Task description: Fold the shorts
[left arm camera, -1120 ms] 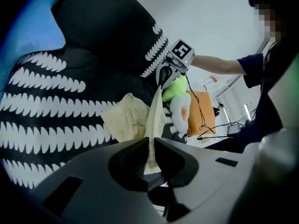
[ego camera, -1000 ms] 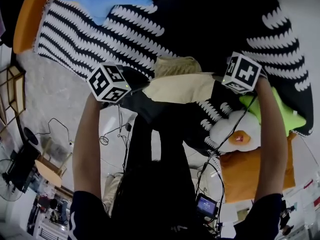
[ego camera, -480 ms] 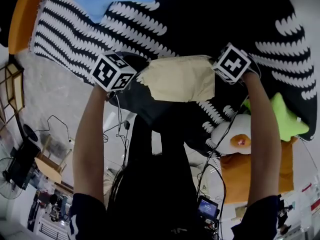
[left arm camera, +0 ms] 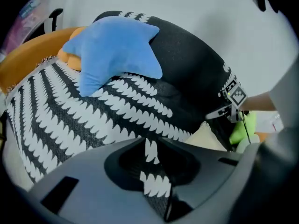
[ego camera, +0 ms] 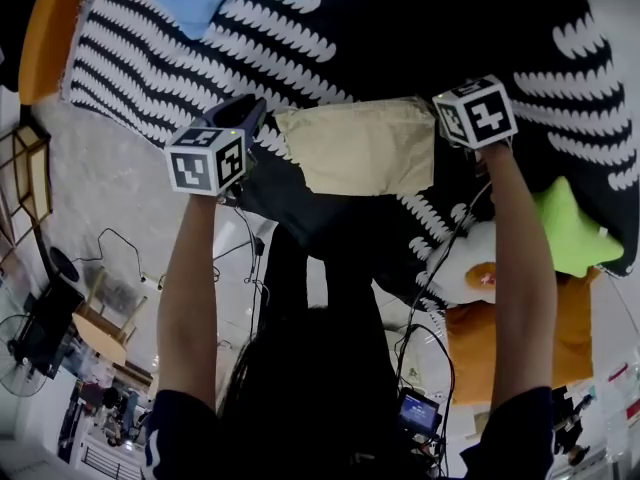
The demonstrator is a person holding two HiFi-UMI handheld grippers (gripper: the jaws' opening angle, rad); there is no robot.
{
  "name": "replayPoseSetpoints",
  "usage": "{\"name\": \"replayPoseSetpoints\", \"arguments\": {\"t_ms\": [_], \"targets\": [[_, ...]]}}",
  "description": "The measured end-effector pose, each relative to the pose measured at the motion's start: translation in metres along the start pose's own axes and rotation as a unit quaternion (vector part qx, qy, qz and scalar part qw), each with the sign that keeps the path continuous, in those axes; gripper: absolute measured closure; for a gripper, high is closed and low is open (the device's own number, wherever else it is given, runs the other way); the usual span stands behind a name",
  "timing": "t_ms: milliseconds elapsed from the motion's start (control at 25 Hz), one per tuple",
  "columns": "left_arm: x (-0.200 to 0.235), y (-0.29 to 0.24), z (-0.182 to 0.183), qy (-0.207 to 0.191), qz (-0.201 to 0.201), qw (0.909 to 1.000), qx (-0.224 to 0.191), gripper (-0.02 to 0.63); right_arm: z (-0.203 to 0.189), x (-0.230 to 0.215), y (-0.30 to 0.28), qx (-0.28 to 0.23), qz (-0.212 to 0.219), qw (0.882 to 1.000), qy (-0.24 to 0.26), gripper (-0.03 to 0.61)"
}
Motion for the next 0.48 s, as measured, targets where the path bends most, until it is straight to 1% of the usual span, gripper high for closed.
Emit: {"name": "replayPoseSetpoints", "arguments": {"t_ms": [40, 80, 160, 200, 360, 480], "targets": [[0.000, 0.004, -0.005, 0.007, -0.003, 1.0000, -0.002, 0.525, 0.004, 0.000, 0.009, -0.031, 0.005, 0.999, -0.015, 0.334], [-0.003, 0.009, -0.011, 0.020, -0.010, 0.9998, -0.003, 0.502, 0.004, 0.001, 0.018, -0.050, 0.009, 0.998, -0.021, 0.334], [-0.012, 0.019, -0.027, 0.046, -0.025, 0.9986, -0.004, 0.473, -0.005, 0.007, 0.036, -0.069, 0.014, 0.997, -0.015, 0.331], [-0.017, 0.025, -0.037, 0.053, -0.030, 0.9981, -0.003, 0.463, -0.012, 0.012, 0.042, -0.077, 0.017, 0.997, -0.010, 0.331], [-0.035, 0.041, -0.079, 0.058, -0.041, 0.9974, 0.015, 0.456, -0.056, 0.030, 0.059, -0.109, 0.033, 0.993, -0.012, 0.342], [-0.056, 0.048, -0.105, 0.058, -0.066, 0.9955, 0.036, 0.456, -0.099, 0.038, 0.064, -0.120, 0.045, 0.991, -0.029, 0.351]]}}
Point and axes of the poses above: the fingertips, and each gripper's own axes: y backward along the fingers, x to its left, z out of its top, the point moved 8 cm from there along y, backward along the fingers, and after that the axes turned 15 degrees about z, right-handed, at the moved point
